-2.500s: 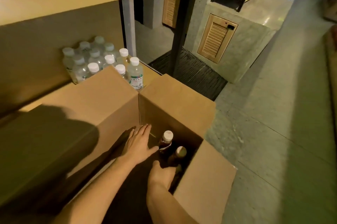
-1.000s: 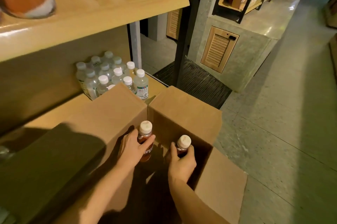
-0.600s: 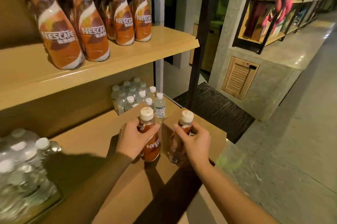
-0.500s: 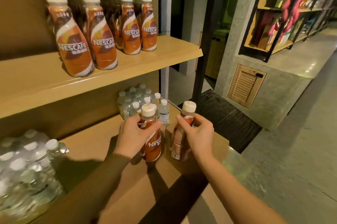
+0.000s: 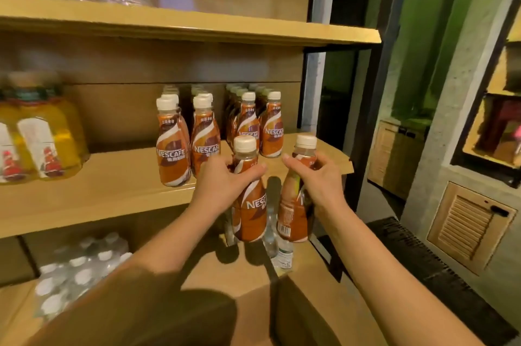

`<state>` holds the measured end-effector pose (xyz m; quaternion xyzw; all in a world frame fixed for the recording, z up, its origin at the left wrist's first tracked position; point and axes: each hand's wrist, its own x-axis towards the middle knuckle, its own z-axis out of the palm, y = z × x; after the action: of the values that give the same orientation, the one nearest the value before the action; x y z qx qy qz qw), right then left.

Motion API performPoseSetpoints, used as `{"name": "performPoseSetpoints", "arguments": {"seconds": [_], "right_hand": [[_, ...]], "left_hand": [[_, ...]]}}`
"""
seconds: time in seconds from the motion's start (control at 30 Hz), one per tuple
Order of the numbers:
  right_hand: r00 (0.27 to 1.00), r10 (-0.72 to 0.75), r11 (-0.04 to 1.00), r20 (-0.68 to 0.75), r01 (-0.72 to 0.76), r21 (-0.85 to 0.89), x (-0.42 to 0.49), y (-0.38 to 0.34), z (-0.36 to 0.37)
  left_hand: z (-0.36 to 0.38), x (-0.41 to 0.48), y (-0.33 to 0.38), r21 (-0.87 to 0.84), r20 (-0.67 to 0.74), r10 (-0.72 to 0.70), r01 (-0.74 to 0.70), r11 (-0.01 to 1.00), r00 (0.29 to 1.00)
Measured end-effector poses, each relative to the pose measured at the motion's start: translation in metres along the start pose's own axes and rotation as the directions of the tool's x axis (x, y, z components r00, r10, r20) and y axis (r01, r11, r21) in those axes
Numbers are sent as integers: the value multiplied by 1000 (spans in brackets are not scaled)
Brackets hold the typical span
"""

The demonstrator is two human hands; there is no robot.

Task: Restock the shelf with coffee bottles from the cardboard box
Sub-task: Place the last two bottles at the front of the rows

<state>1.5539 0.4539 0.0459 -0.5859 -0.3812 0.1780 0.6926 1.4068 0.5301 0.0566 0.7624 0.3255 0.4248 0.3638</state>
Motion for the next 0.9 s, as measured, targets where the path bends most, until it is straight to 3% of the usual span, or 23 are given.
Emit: {"name": "performPoseSetpoints", "arguments": {"seconds": [0.3, 0.7, 0.9], "right_hand": [[977, -50, 998, 209, 39, 56, 85, -16, -9], [966, -7, 1000, 259, 7, 3, 173, -16, -1], [935, -32, 999, 353, 38, -12, 179, -10, 14]], "left_hand": [[18, 49, 36, -76, -40, -38, 35, 996, 998], [36, 109, 35, -61, -159, -111, 103, 993, 981], [43, 115, 17, -53, -241, -24, 11, 999, 970]]}}
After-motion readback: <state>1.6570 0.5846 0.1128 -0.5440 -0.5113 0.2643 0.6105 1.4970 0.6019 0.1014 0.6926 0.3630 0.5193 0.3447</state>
